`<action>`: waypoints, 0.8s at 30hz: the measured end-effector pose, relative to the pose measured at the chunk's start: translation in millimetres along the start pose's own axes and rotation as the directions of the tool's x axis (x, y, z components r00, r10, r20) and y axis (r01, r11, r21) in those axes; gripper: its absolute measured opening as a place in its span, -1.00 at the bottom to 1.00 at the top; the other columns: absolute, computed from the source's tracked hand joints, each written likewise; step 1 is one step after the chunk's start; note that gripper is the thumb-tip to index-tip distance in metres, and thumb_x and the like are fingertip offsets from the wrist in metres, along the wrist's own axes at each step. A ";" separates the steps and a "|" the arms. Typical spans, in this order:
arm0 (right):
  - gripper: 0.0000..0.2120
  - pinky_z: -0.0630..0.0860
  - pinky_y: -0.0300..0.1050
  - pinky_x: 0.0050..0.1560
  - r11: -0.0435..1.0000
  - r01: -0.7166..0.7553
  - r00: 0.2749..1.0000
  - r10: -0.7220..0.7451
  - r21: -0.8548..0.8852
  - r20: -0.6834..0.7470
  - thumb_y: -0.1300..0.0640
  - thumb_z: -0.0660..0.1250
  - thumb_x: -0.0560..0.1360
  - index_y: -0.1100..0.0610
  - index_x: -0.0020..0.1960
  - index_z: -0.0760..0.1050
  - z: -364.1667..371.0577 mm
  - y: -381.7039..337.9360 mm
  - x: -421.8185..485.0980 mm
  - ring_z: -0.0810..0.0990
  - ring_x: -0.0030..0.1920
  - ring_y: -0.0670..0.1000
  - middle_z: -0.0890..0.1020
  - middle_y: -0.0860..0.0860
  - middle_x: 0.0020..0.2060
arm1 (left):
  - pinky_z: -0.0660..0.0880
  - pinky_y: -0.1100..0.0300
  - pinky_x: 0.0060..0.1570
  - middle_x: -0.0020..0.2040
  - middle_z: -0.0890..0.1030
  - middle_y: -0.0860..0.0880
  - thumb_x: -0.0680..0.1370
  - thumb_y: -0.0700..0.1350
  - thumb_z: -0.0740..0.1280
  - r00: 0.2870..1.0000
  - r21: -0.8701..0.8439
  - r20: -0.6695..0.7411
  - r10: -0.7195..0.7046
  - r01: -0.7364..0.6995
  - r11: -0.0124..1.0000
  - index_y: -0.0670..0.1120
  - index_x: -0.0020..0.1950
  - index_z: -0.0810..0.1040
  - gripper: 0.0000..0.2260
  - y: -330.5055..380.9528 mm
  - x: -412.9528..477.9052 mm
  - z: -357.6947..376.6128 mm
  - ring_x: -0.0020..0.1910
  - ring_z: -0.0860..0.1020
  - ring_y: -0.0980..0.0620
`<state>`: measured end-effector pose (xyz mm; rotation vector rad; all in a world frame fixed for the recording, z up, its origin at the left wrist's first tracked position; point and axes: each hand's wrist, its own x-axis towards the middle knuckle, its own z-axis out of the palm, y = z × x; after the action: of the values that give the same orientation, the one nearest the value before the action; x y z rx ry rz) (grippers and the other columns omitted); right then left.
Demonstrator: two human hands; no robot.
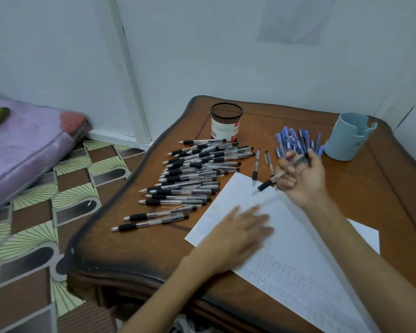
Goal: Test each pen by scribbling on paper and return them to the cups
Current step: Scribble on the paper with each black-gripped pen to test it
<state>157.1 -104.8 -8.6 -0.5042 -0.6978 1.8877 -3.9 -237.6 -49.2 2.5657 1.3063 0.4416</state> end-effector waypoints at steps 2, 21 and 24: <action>-0.67 0.27 -0.32 -0.64 1.000 -0.004 1.000 0.005 -0.025 0.031 -0.15 0.41 0.14 0.12 -0.37 0.52 3.3 -12.4 5.5 0.23 -0.58 -0.12 0.33 -0.05 -0.54 | -0.17 0.07 0.46 0.54 0.16 -0.04 0.65 -0.01 0.05 0.998 0.014 0.056 0.009 -0.010 1.000 -0.06 0.49 0.25 -0.59 17.5 17.1 8.0 0.53 -0.02 0.03; -0.53 0.26 -0.30 -0.64 0.978 -0.157 0.988 0.156 0.141 0.014 -0.16 0.03 0.45 0.15 -0.36 0.47 12.3 47.0 7.2 0.18 -0.57 -0.11 0.26 -0.03 -0.56 | -0.31 0.47 0.34 0.53 0.00 0.19 0.53 0.25 -0.19 0.871 -0.037 -0.213 -0.443 0.446 0.894 0.07 0.52 0.11 -0.41 -13.7 -47.8 -8.6 0.46 -0.23 0.33; -0.61 0.27 -0.29 -0.63 0.978 -0.155 0.988 0.153 0.137 0.024 -0.12 0.05 0.39 0.14 -0.39 0.41 7.9 57.8 1.9 0.18 -0.55 -0.10 0.24 -0.04 -0.55 | -0.28 0.43 0.35 0.54 0.01 0.16 0.65 0.08 0.00 0.831 -0.049 -0.239 -0.502 0.506 0.861 0.04 0.53 0.11 -0.55 -13.8 -42.6 -9.4 0.43 -0.24 0.31</action>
<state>112.3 -123.2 -41.3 -0.4680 -0.5443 2.0697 -41.4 -263.7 -52.0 2.0915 2.0018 0.6489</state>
